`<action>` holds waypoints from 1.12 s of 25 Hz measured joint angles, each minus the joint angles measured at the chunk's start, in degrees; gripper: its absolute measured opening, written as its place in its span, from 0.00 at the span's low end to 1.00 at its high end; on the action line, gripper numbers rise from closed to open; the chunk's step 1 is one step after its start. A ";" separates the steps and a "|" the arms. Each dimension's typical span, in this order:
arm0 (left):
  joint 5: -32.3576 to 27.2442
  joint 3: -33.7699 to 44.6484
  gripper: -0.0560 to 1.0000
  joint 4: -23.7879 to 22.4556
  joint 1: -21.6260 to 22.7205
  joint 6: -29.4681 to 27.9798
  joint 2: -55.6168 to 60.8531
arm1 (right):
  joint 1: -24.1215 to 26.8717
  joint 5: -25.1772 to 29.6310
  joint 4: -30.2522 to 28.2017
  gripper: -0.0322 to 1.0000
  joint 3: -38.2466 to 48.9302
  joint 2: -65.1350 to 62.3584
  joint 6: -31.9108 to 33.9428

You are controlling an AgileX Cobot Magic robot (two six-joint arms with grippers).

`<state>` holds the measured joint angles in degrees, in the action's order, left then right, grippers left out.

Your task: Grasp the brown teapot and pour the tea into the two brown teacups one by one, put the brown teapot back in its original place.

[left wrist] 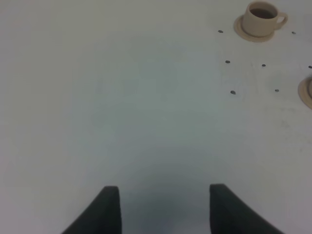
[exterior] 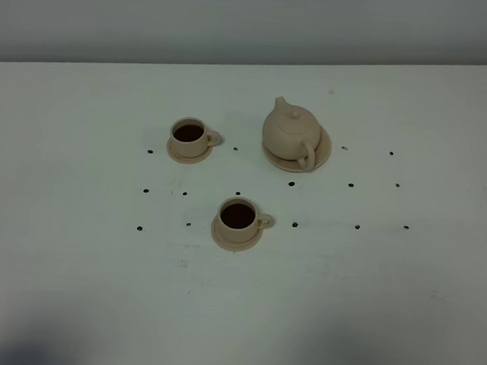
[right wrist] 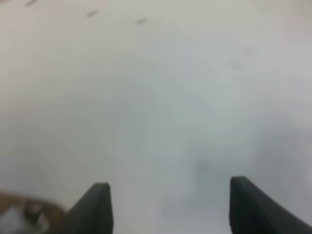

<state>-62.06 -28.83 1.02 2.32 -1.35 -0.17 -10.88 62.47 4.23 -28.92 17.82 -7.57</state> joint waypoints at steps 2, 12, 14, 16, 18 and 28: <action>0.00 0.00 0.43 0.00 0.00 0.00 0.00 | 6.05 0.00 0.00 0.53 0.00 -1.83 0.00; 0.00 0.00 0.43 0.00 0.00 0.00 0.00 | 18.12 0.00 -1.16 0.53 0.21 -7.98 0.98; 0.00 0.00 0.43 0.00 0.00 0.00 0.00 | 18.12 0.00 -1.45 0.53 0.34 -9.85 1.41; 0.00 0.00 0.43 0.00 0.00 0.00 0.00 | 18.12 -0.06 -1.45 0.53 0.40 -11.64 1.48; 0.00 0.00 0.43 0.00 0.00 0.00 0.00 | 18.12 -0.07 -1.45 0.53 0.45 -13.89 1.48; 0.00 0.00 0.43 0.00 0.00 0.00 0.00 | 18.12 -0.03 -1.64 0.53 0.45 -18.19 1.48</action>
<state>-62.06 -28.83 1.02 2.32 -1.35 -0.17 7.24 62.44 2.58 -28.47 -0.37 -6.08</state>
